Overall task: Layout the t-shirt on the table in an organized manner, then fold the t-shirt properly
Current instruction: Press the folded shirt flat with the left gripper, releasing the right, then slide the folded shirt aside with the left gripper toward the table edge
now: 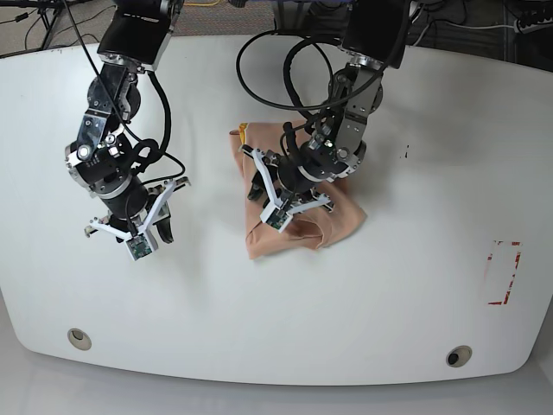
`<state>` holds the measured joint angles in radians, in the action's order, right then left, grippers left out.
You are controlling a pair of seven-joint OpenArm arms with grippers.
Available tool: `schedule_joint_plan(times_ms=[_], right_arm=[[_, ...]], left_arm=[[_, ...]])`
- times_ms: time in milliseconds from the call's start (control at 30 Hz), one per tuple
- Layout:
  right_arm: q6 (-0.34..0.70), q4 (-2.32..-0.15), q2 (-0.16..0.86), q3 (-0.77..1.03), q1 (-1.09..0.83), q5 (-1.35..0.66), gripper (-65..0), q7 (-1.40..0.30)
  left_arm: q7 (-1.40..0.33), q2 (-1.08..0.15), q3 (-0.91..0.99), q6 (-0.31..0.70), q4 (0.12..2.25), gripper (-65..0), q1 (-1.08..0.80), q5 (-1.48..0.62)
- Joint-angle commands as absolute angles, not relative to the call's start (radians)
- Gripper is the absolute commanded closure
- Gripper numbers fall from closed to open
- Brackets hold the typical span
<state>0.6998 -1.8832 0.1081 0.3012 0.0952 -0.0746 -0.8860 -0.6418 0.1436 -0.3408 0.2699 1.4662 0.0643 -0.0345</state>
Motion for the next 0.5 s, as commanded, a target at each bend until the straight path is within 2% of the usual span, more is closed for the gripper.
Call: schedule_joint_plan(times_ms=[0, 267, 467], right_arm=[[0.698, -1.922, 0.113, 0.300, 0.096, -0.093, -14.0, -0.855], [0.698, -1.940, 0.108, 0.323, 0.073, -0.094, -14.0, -0.855], [0.698, -1.951, 0.107, 0.344, 0.065, -0.094, -14.0, -0.855]], left_arm=[[-0.593, 0.142, -0.344, 0.239, 1.394, -15.8, 0.074, -0.039], [-0.593, 0.076, -0.285, 0.259, 1.300, -15.8, 0.073, -0.044], [-0.720, 0.035, -0.163, 0.331, 1.297, -15.8, 0.074, -0.044]])
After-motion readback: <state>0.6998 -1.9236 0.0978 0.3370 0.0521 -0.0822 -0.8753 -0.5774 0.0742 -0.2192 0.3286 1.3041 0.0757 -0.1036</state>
